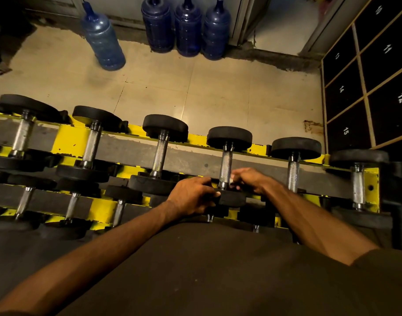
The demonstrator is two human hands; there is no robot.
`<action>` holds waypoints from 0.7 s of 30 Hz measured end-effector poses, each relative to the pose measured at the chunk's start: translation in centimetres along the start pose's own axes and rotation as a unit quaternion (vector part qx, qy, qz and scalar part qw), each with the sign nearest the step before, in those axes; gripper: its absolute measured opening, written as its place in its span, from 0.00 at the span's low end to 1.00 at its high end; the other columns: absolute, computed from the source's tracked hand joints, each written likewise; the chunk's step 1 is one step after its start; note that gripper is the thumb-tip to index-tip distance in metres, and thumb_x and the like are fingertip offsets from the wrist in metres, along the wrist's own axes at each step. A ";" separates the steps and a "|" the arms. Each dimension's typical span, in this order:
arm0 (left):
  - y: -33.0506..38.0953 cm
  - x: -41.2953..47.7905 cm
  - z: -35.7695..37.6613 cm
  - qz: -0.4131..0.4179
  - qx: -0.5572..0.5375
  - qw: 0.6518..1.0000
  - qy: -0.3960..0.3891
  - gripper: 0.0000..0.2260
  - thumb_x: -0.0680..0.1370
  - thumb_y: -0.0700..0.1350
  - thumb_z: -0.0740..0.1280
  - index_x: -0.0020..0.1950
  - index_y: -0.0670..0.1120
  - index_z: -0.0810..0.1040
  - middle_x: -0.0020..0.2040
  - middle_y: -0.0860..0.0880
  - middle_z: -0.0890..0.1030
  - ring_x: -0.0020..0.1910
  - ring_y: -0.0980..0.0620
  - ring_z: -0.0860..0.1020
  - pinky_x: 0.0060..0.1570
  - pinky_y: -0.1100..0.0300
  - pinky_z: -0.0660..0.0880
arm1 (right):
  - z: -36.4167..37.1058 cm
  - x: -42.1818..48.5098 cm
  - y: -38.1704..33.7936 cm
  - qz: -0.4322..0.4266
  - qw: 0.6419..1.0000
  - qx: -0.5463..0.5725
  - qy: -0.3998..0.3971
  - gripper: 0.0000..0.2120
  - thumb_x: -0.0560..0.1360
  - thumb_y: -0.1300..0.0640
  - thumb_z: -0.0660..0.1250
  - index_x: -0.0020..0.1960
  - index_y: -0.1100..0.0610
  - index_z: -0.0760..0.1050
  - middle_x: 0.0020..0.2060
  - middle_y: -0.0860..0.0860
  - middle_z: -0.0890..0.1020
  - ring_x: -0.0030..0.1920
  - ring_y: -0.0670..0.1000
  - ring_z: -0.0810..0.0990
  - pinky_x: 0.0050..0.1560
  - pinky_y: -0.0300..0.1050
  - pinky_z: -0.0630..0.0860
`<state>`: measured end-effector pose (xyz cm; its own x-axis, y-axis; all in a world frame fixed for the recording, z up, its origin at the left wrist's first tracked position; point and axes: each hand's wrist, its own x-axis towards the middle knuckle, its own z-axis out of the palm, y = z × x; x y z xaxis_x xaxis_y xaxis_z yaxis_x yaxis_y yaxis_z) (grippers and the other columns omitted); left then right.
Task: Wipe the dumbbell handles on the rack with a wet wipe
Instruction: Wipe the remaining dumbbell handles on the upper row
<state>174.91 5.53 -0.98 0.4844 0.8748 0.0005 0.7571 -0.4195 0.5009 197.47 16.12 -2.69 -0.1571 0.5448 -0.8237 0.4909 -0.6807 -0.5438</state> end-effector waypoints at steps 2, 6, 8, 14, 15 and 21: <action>0.0 0.1 -0.1 0.000 -0.004 1.000 0.003 0.13 0.74 0.53 0.76 0.57 0.52 0.83 0.52 0.52 0.79 0.47 0.55 0.77 0.42 0.63 0.73 | -0.5 -0.2 0.8 0.002 1.000 0.004 -0.001 0.08 0.77 0.62 0.66 0.54 0.57 0.82 0.54 0.56 0.83 0.54 0.54 0.80 0.57 0.51 0.79; 0.1 -0.1 0.1 -0.007 -0.010 1.000 0.008 0.13 0.74 0.52 0.76 0.57 0.50 0.83 0.52 0.51 0.79 0.47 0.53 0.77 0.43 0.64 0.71 | 0.4 -0.7 -1.1 -0.111 0.969 0.167 0.147 0.07 0.73 0.64 0.73 0.51 0.59 0.83 0.50 0.56 0.85 0.49 0.52 0.85 0.50 0.45 0.83; 0.3 -0.2 0.2 -0.010 -0.015 1.000 0.010 0.13 0.74 0.52 0.76 0.57 0.50 0.83 0.52 0.50 0.79 0.47 0.53 0.78 0.43 0.62 0.73 | 1.4 -1.2 -1.9 -0.201 0.949 0.086 0.226 0.09 0.72 0.62 0.75 0.52 0.58 0.83 0.47 0.52 0.85 0.47 0.48 0.84 0.46 0.41 0.82; 0.5 -0.2 -0.1 -0.001 -0.006 1.000 0.016 0.12 0.74 0.51 0.77 0.56 0.50 0.83 0.52 0.50 0.80 0.47 0.52 0.78 0.43 0.63 0.70 | 3.8 -2.8 -1.3 -0.409 0.767 -0.482 0.107 0.08 0.77 0.56 0.69 0.55 0.57 0.82 0.49 0.51 0.79 0.50 0.48 0.77 0.50 0.41 0.77; 0.6 -0.1 -0.2 0.000 -0.005 1.000 0.014 0.13 0.74 0.51 0.76 0.56 0.51 0.83 0.52 0.50 0.80 0.47 0.52 0.78 0.43 0.62 0.72 | 3.7 -2.6 -1.9 -0.413 0.739 -0.519 0.118 0.09 0.78 0.56 0.68 0.56 0.58 0.81 0.50 0.53 0.78 0.51 0.50 0.77 0.50 0.43 0.76; 0.5 -0.2 -0.6 0.005 0.006 1.000 0.014 0.14 0.74 0.52 0.76 0.58 0.53 0.83 0.51 0.51 0.79 0.46 0.53 0.78 0.41 0.61 0.74 | 4.9 -3.0 -7.8 -0.283 0.621 -0.702 0.204 0.15 0.76 0.56 0.70 0.62 0.59 0.78 0.57 0.56 0.76 0.49 0.56 0.80 0.40 0.48 0.73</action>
<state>174.93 5.24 -0.18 0.4790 0.8773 0.0296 0.7577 -0.4302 0.4907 189.94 17.43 3.28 -0.5559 0.7756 -0.2992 0.7638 0.6186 0.1844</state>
